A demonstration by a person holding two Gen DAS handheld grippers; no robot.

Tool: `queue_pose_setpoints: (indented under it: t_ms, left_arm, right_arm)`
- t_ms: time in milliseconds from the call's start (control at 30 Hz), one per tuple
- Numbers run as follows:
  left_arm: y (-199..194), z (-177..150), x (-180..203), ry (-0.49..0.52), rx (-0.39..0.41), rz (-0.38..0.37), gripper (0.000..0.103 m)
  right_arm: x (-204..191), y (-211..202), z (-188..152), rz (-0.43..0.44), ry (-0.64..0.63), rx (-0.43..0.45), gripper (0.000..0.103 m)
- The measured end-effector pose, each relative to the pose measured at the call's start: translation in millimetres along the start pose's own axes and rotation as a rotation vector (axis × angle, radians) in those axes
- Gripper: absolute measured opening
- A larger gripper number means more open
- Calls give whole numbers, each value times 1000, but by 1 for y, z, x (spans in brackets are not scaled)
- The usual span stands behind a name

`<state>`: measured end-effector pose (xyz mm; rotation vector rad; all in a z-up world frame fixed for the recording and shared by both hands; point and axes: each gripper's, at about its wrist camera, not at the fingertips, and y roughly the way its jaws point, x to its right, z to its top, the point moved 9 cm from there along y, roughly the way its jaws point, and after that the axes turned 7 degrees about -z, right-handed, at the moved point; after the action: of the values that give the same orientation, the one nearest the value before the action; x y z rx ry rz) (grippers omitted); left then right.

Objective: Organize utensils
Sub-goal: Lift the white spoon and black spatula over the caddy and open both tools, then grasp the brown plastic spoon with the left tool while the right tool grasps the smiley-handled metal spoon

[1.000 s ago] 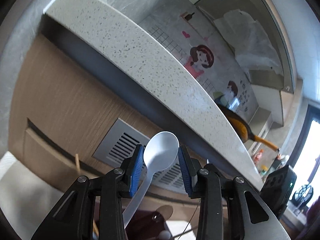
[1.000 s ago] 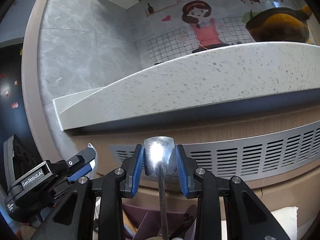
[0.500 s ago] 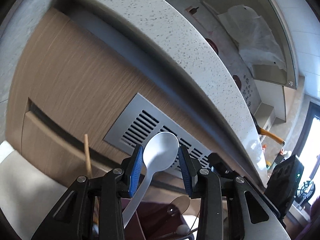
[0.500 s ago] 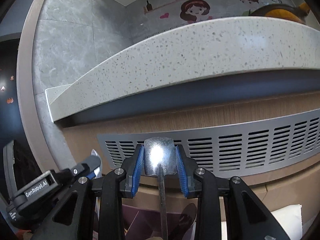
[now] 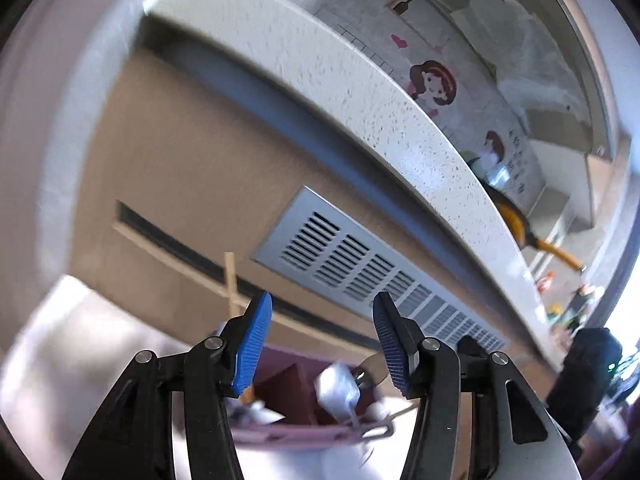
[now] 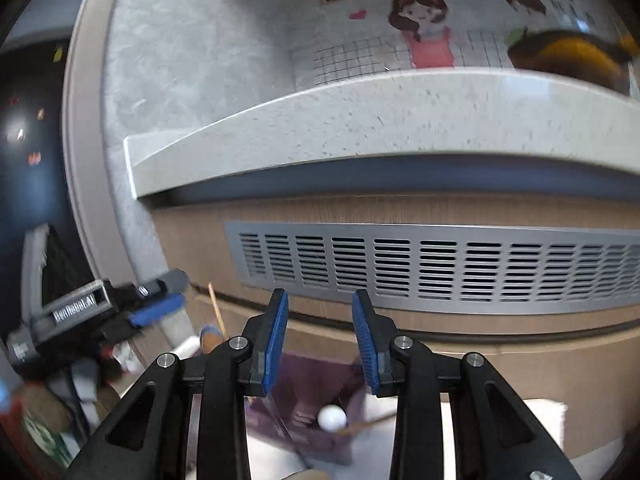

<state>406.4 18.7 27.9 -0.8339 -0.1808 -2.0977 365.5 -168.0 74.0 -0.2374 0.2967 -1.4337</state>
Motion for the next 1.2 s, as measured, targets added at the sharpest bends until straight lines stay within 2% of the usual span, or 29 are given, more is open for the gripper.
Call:
queue_pose_setpoints:
  t_ms: [200,267,333,400,500,567,633,767,933,1067,1100,1200]
  left_arm:
    - [-48,-13,0,29,-42,71,54]
    - [-64,-20,-3,76,-63,133,54]
    - [-77,-31,-10,143,-117,213,54]
    - [-84,-42,-16,181,-178,258,54]
    - [-101,-66,-37,169,-289,315,54]
    - [-114,-79,-47,173,-337,351,54]
    - [-130,-94,-56,217,-387,381,54]
    - [-150,-117,-63,267,-484,385,54]
    - [-179,-122,-78,295,-498,440,54]
    - [-186,-128,-83,273,-519,425,54]
    - [-187,-132,-83,277,-530,418,54]
    - [-182,-148,-76,288,-594,363,54]
  right_arm:
    - [-18,-21,-18,9,-128,-62,32]
    - [-26,-26,-24,30,-156,-81,32]
    - [-34,-32,-32,60,-173,-112,32]
    - [-45,-36,-45,111,-180,-169,32]
    - [-64,-34,-79,189,-177,-303,32]
    - [-82,-29,-114,236,-177,-418,32]
    - [-99,-22,-141,255,-195,-490,32]
    - [-135,-4,-182,261,-191,-595,31]
    - [-167,13,-204,269,-122,-674,31]
    - [-180,23,-221,207,-201,-704,29]
    - [-180,24,-221,194,-226,-689,25]
    - [-174,23,-221,177,-313,-679,22]
